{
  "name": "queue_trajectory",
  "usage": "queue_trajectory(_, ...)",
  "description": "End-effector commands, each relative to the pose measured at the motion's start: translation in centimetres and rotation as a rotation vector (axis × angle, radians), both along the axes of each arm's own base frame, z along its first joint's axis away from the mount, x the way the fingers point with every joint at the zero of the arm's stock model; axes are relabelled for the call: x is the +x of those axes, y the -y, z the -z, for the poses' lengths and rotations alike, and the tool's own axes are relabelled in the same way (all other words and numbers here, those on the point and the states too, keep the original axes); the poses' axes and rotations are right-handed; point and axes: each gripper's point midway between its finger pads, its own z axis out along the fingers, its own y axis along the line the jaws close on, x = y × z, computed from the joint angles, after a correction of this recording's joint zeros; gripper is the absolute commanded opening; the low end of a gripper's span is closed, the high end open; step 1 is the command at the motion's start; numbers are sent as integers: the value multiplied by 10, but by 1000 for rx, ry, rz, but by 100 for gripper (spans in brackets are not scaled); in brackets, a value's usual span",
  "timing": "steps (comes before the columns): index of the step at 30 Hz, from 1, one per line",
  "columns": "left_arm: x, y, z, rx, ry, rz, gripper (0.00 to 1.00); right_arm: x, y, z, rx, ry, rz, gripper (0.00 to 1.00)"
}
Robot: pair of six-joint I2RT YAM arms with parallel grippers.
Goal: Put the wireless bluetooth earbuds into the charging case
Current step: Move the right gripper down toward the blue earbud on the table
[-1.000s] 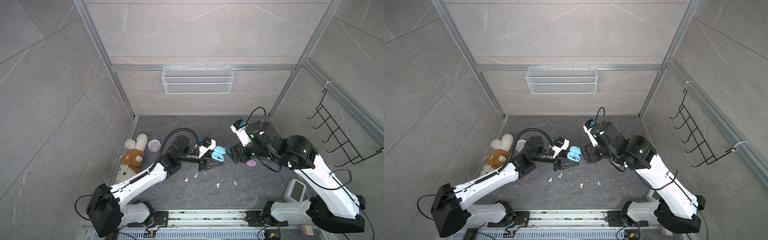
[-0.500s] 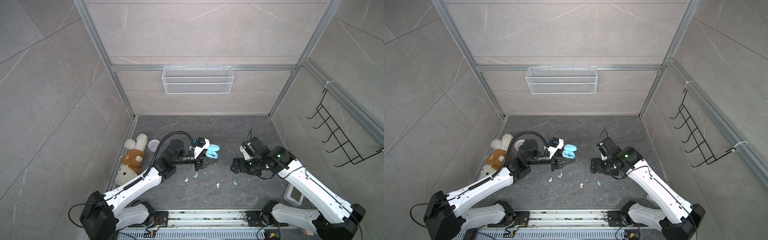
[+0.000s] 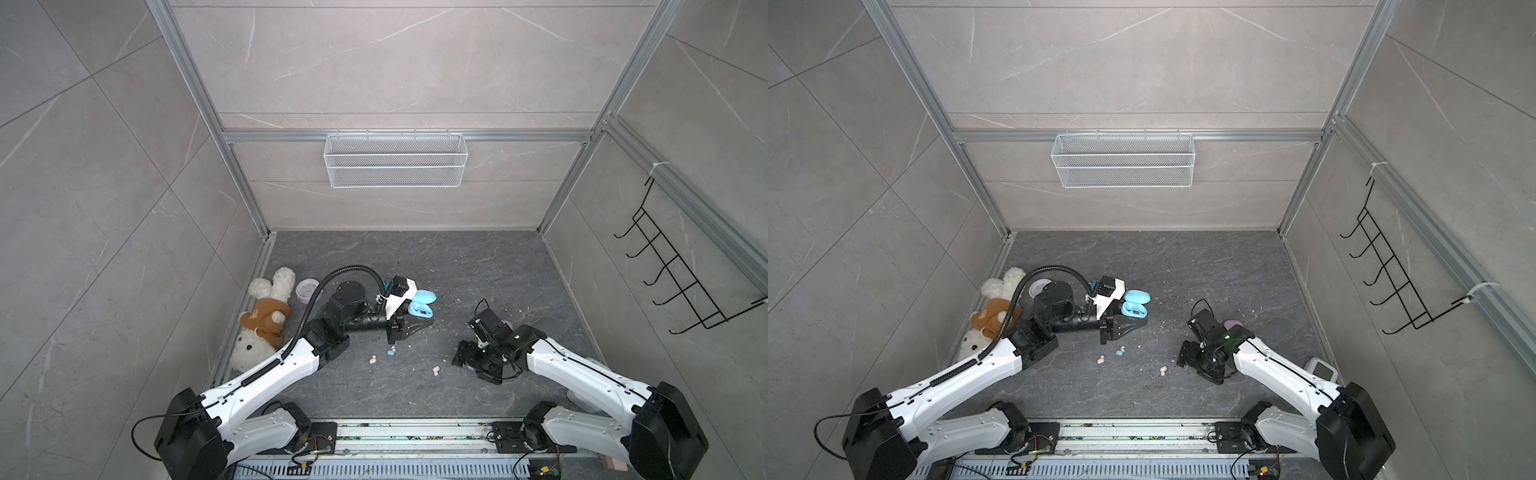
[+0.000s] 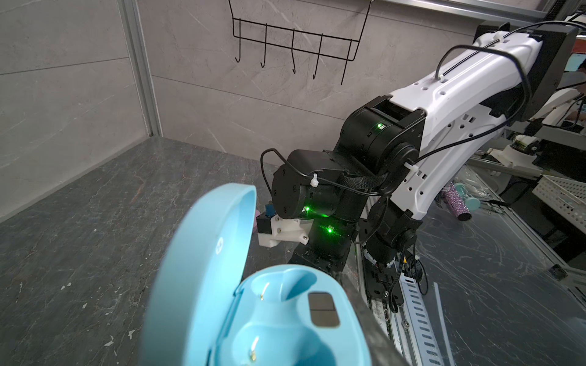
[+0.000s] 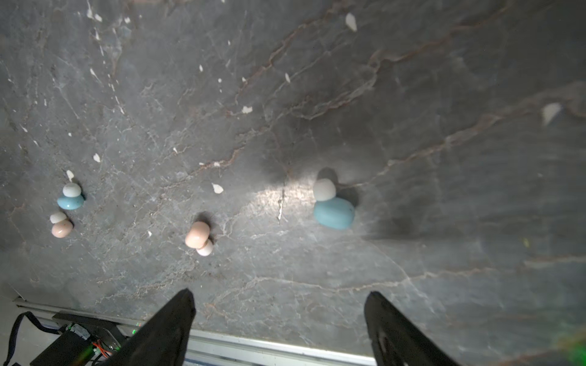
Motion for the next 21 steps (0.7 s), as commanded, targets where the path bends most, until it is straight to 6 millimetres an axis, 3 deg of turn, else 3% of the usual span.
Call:
queue_trajectory(1, 0, -4, -15, -35, 56, -8, 27, 12, -3, 9, 31, 35, 43, 86)
queue_trajectory(8, 0, -5, -14, -34, 57, -11, 27, 13, 4, 26, 28, 13, 63, 83)
queue_trajectory(21, 0, -6, -13, -31, 60, -16, 27, 27, 4, 30, 23, 29, 59, 82)
